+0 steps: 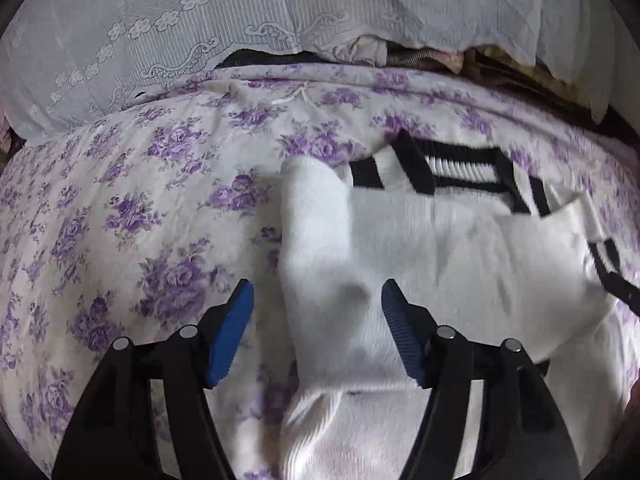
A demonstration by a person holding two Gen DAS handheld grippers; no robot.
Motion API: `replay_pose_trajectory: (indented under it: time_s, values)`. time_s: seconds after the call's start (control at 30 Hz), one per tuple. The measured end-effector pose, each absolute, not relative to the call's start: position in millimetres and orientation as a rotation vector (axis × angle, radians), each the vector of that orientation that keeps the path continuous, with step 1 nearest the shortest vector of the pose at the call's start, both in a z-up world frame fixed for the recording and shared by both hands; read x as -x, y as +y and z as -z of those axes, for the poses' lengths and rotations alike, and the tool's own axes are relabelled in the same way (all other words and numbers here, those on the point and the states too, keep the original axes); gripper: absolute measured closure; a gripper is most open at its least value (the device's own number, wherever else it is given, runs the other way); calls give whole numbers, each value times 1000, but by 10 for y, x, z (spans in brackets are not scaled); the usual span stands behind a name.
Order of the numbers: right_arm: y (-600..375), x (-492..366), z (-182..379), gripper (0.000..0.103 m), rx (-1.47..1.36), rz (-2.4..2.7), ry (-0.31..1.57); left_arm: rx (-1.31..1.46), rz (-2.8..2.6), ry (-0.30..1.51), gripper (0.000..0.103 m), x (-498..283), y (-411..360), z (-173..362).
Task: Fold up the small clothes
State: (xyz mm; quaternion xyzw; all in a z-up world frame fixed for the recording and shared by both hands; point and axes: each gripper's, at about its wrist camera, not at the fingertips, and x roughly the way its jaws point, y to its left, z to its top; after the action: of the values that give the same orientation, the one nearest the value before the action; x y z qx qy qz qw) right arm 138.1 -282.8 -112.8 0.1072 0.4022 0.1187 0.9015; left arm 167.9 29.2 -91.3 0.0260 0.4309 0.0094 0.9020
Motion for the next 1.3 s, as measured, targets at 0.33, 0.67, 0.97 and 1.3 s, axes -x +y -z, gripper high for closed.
replay_pose_trajectory:
  time_s: [0.33, 0.67, 0.97, 1.3]
  values:
    - [-2735, -1009, 1199, 96, -206, -276, 858, -38, 26, 867, 26, -1064, 223, 968]
    - [-2767, -199, 1281, 87, -170, -298, 880, -84, 77, 910, 24, -281, 201, 1188]
    - [-2934, 666, 1320, 87, -186, -328, 880, -114, 99, 907, 24, 363, 255, 1186]
    - [-2981, 576, 579, 25, -166, -128, 442, -112, 92, 885, 24, 454, 203, 1092]
